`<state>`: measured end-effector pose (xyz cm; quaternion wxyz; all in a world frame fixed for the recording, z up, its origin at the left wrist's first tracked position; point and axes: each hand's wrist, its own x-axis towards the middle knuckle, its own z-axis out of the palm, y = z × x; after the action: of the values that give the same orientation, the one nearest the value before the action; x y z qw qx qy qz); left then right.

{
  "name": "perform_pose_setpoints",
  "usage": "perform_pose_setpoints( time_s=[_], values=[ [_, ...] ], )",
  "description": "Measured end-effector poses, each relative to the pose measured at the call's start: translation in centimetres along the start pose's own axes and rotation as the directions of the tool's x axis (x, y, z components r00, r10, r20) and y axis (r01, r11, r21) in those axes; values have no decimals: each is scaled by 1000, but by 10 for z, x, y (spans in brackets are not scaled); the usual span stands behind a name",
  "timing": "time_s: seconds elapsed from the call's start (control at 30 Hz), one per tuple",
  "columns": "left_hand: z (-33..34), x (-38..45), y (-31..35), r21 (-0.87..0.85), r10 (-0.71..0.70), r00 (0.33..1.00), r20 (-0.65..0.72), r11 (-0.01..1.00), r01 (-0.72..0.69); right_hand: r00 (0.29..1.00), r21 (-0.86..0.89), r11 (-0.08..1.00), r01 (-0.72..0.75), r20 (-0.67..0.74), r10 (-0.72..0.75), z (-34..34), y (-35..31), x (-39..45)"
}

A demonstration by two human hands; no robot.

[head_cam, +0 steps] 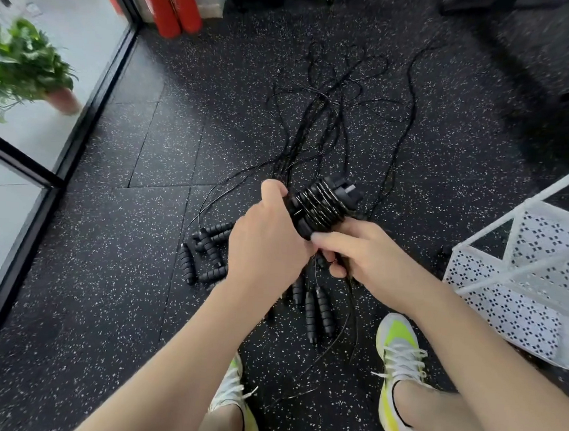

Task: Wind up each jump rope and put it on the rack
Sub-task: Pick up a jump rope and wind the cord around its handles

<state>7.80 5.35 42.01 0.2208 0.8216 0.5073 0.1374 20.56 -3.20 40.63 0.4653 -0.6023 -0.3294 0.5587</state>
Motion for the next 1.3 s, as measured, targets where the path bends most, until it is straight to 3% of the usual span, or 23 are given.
perform_pose_setpoints(
  time_s=[0.17,0.3,0.4,0.67,0.83,1.0,1.3],
  values=[
    [6,-3,-1,52,24,1000,1,998,-24,978,-68,998,-4,-207,-11,10,13,3],
    [5,-2,-7,-105,97,990,100,991,-86,946,-70,997,-11,-322,-13,3,10,4],
    [1,-1,-12,-137,129,983,132,984,-111,923,-226,973,-35,-380,-56,-1,3,1],
    [0,11,-22,-31,148,989,-3,989,-148,925,-548,836,-38,-336,-179,12,-15,-13],
    [1,13,-30,49,166,985,-40,985,-164,936,-775,631,-26,-241,-257,17,-20,-22],
    [1,11,-30,150,218,976,0,965,-216,960,-876,479,61,-80,-268,21,-23,-27],
    [11,9,-29,177,369,916,158,902,-393,945,-937,347,38,-79,-318,3,-36,-30]
  ],
)
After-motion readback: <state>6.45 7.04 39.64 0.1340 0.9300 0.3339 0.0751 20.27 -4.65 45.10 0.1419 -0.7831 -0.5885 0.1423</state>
